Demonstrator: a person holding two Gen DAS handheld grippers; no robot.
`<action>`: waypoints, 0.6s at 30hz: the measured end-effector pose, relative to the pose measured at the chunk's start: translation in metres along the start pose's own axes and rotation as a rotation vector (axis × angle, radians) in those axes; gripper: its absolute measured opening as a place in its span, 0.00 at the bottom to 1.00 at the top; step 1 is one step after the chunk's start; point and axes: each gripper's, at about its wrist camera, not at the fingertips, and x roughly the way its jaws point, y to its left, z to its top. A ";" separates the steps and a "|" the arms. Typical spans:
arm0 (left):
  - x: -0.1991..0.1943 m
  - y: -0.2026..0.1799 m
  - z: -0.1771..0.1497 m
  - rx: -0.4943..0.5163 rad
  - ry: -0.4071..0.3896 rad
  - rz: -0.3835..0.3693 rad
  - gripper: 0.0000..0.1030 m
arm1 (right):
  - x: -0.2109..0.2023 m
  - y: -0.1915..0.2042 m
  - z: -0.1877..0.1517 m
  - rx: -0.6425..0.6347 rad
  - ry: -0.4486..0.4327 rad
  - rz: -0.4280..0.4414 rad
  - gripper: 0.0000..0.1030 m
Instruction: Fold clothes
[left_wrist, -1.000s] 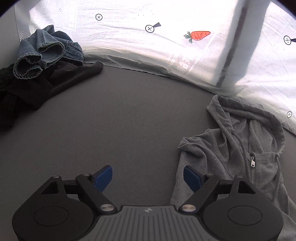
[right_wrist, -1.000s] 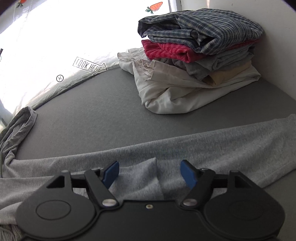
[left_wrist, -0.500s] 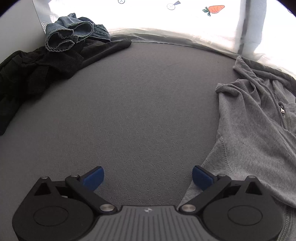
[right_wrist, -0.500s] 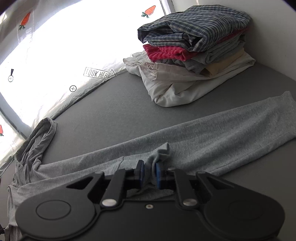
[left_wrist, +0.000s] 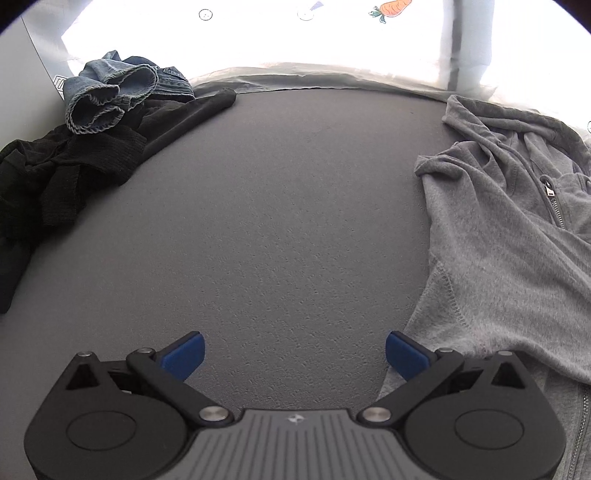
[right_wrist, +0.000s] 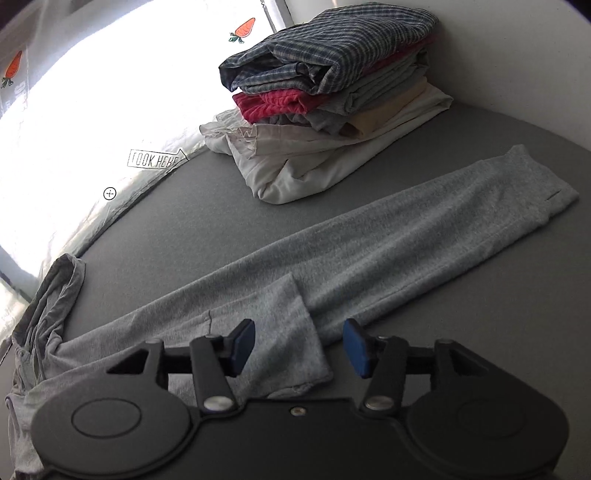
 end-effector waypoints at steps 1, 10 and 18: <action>-0.001 0.002 -0.002 -0.009 -0.002 -0.012 1.00 | 0.003 0.002 -0.003 0.002 0.006 -0.011 0.55; 0.005 0.012 -0.013 -0.107 -0.015 -0.053 1.00 | 0.011 0.029 -0.011 -0.088 -0.015 -0.045 0.21; 0.003 0.013 -0.021 -0.126 -0.055 -0.050 1.00 | -0.010 -0.002 0.000 0.259 -0.032 0.148 0.07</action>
